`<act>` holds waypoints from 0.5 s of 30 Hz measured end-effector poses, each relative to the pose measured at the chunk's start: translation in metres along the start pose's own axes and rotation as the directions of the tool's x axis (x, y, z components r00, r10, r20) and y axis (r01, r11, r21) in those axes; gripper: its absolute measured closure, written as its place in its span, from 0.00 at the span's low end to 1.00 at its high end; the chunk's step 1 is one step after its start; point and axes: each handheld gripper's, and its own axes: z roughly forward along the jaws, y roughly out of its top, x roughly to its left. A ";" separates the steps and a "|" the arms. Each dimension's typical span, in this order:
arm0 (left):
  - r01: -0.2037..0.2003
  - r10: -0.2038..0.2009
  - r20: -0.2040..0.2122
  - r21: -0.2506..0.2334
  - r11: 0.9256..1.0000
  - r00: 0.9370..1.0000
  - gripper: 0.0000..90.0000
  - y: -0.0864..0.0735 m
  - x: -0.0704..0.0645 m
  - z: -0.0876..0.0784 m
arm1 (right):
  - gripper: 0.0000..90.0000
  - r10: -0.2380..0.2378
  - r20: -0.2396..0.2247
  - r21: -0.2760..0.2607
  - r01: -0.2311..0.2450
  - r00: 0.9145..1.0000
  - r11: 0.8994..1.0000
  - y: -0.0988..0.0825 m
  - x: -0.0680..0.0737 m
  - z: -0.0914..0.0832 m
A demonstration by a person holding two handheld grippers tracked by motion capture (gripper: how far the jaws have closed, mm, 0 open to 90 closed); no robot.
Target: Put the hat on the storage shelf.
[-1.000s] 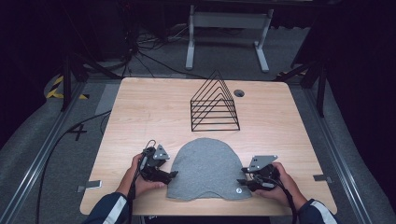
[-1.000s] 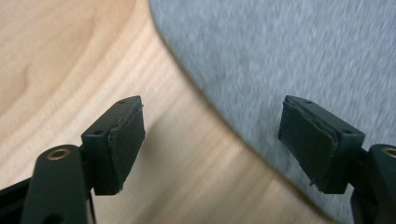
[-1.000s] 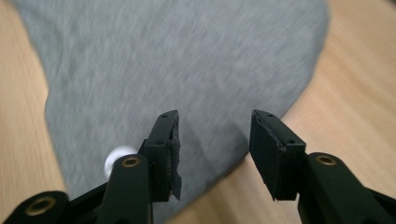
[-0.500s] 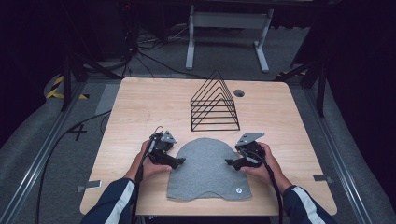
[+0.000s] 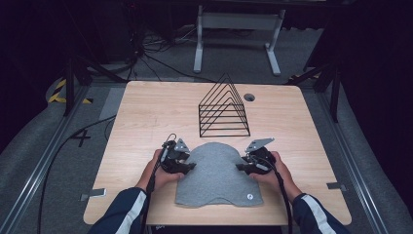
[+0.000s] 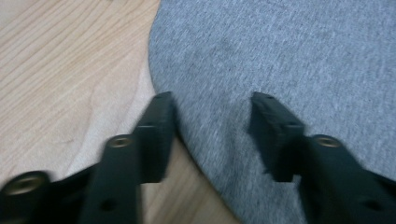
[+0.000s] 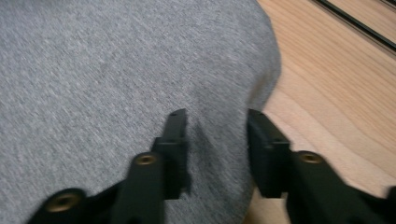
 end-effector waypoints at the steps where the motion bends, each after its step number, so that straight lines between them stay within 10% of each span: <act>1: 0.005 -0.005 0.013 -0.001 1.000 1.000 0.70 0.001 0.001 0.001 | 0.82 0.013 -0.005 -0.002 -0.013 1.000 1.000 0.000 -0.004 0.000; 6: -0.023 0.023 0.049 0.002 1.000 0.999 0.90 0.008 0.002 0.005 | 0.91 0.026 -0.019 -0.017 -0.026 0.999 1.000 -0.002 -0.010 -0.001; 15: -0.069 0.071 0.020 -0.089 0.994 0.997 0.93 0.020 -0.011 -0.019 | 0.94 -0.007 -0.007 -0.113 0.007 1.000 0.994 0.000 -0.006 -0.028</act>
